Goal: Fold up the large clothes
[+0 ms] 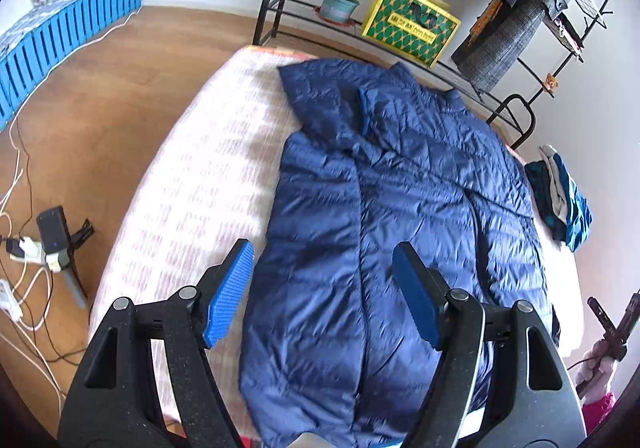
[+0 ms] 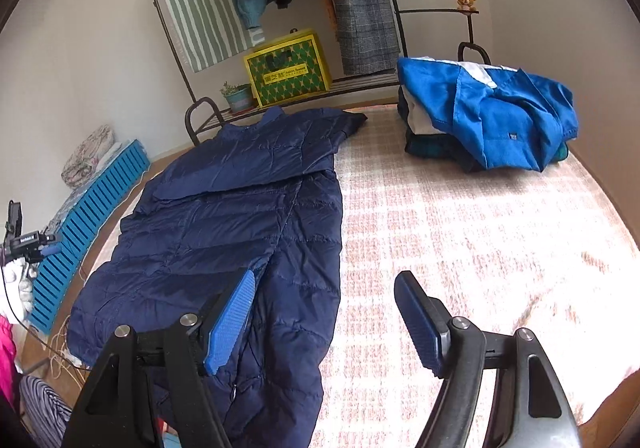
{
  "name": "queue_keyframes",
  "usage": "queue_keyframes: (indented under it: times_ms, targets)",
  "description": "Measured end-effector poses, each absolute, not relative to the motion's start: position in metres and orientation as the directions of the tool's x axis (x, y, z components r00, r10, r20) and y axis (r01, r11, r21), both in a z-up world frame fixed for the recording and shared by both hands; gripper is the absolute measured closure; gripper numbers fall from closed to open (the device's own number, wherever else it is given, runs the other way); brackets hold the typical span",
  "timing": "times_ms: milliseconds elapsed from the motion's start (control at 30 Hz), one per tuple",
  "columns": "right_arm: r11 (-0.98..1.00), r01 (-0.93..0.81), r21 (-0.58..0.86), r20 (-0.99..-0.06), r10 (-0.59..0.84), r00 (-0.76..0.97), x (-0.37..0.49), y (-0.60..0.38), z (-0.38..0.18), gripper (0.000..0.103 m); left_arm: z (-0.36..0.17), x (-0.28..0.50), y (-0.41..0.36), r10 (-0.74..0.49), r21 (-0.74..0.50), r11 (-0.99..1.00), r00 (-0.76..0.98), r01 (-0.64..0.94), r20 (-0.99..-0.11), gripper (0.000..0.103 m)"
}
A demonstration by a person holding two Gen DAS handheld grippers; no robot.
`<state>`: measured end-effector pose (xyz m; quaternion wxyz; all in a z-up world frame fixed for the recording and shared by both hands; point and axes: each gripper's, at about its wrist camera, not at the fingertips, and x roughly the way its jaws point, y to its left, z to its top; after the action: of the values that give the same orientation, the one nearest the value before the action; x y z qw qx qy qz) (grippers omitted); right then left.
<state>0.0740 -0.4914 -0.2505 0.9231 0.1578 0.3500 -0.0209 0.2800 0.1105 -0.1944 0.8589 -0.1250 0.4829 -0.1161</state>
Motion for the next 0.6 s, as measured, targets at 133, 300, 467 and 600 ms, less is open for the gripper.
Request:
queue_keyframes:
  times_ms: [133,300,467,600]
  targets:
    - [0.920,0.133,0.369,-0.676,0.167,0.718,0.052,-0.497,-0.281,0.028,-0.228,0.241,0.146,-0.350,-0.392,0.920,0.456,0.004,-0.818,0.029]
    - [0.909,0.112,0.401,-0.712,0.233,0.663,0.045,-0.495,-0.304,0.028,-0.269,0.213,0.173,-0.425,-0.493,0.866,0.393,-0.085,-0.815,0.029]
    - [0.875,0.067,0.480,-0.694,0.332,0.639,0.053,-0.486,-0.310,0.028,-0.296,0.201,0.178,-0.537,-0.608,0.786,0.363,-0.112,-0.762,0.029]
    - [0.858,0.046,0.512,-0.694,0.382,0.610,0.055,-0.475,-0.319,0.028,-0.315,0.198,0.175,-0.566,-0.632,0.765,0.338,-0.125,-0.752,0.029]
